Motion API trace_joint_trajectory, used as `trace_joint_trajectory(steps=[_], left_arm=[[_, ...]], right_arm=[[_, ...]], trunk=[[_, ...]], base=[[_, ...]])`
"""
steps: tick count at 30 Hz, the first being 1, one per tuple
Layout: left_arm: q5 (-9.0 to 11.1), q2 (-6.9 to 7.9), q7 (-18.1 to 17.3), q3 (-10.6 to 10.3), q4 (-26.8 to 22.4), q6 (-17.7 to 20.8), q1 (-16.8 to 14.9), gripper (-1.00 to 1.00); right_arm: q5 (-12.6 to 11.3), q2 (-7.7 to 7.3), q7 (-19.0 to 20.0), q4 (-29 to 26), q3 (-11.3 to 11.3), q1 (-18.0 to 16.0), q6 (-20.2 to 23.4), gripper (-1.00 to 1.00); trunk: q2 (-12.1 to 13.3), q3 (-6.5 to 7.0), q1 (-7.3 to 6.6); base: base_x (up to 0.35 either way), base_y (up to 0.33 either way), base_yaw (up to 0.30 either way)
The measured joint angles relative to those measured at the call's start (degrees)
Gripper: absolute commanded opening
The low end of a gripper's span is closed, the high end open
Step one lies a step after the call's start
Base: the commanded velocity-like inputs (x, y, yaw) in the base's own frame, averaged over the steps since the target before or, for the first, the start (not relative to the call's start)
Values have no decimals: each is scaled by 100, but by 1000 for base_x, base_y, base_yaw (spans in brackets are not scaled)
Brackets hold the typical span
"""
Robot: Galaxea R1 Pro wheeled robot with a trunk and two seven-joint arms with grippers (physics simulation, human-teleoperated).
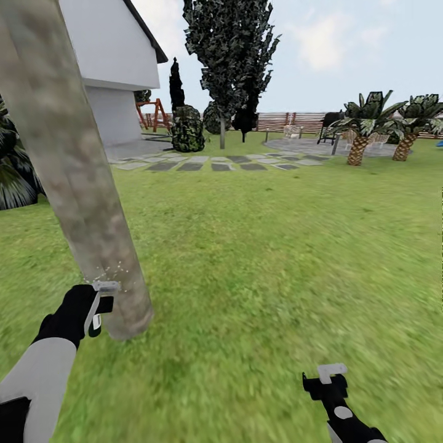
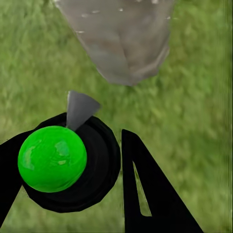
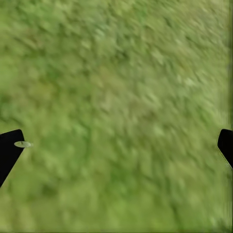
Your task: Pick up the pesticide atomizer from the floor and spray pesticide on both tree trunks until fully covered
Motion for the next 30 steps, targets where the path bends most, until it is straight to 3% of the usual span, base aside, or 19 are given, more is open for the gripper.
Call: trace_joint_trajectory(steps=[10,19,30], left_arm=[[-4,0,7,-6,0,6,-10,-100],[1,20,7,3,-3,17,0,-100],[-6,9,14,21,0,14,23,-100]], right_arm=[[0,0,0,0,0,0,0,100],[0,1,0,2,0,-1,0,100],[0,-8,1,0,0,0,0,100]], trunk=[[0,0,0],[0,0,0],[0,0,-2]], base=[[0,-275,10],[14,-276,239],[182,-233,74]])
